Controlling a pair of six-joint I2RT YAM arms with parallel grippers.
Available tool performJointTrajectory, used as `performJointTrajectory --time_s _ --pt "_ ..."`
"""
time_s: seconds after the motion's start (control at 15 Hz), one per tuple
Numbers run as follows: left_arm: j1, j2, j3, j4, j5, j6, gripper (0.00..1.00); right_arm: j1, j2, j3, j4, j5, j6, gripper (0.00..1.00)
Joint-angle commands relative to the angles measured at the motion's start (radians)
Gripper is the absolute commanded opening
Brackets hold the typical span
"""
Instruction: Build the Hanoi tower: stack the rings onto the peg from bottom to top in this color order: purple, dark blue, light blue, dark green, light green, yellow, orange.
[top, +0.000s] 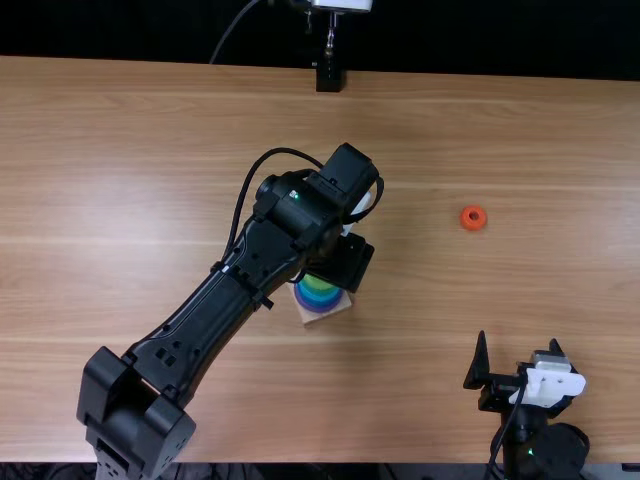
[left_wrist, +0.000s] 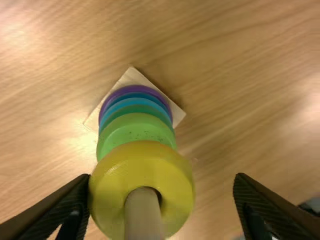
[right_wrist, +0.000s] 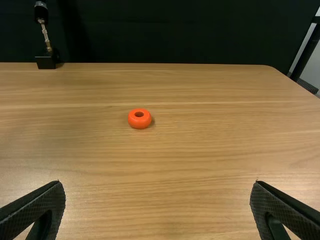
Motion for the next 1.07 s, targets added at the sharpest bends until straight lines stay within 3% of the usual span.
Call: performJointTrajectory --time_s 0.0,0.33,0.53,1.0 --pt "-0.005 0.002 -0.013 -0.001 0.049 -0.007 1.0 -0.007 -0.013 -0.069 -0.063 0.003 0.006 1.0" --pt "0.003 -0.006 -0.013 -0.001 0.049 -0.007 1.0 -0.007 -0.013 -0.069 -0.063 0.003 0.006 1.0" --pt "0.014 -0.009 -0.004 -0.001 0.032 -0.005 1.0 -0.007 -0.013 -0.069 -0.063 0.003 0.006 1.0" --pt "0.129 -0.139 0.039 0.003 0.025 0.004 1.0 -0.007 -0.013 -0.069 -0.063 0.003 0.006 1.0"
